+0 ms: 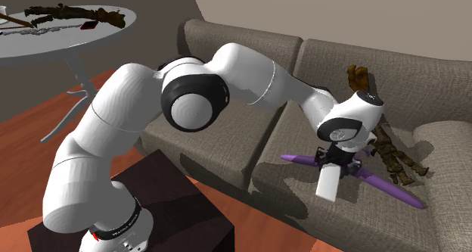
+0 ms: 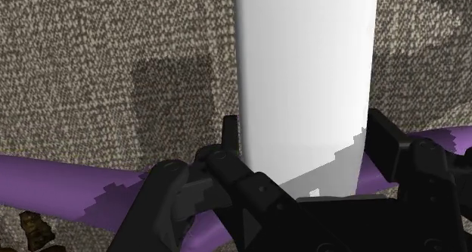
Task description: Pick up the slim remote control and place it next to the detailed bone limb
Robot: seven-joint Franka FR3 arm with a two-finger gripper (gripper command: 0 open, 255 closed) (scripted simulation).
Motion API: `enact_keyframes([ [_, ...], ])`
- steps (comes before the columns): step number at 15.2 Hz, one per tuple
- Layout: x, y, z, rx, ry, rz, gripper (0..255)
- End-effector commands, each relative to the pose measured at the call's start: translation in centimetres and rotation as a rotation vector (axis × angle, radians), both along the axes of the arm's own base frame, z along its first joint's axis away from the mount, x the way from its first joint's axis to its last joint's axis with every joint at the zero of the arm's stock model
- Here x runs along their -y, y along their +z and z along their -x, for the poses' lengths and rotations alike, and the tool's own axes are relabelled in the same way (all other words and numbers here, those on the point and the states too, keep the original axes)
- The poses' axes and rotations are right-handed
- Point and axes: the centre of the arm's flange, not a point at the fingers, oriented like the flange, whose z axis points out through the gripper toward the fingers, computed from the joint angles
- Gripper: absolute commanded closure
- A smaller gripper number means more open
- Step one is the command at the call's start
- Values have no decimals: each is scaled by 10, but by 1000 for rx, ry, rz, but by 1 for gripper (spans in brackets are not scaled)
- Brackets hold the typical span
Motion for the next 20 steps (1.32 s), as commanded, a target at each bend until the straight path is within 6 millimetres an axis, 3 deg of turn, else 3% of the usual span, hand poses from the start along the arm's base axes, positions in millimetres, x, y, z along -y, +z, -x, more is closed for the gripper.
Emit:
enact_keyframes([
  [1, 0, -13, 0, -1, -1, 0, 255],
  [12, 0, -75, 0, -1, -1, 0, 255],
  [20, 0, -75, 0, -1, -1, 0, 255],
])
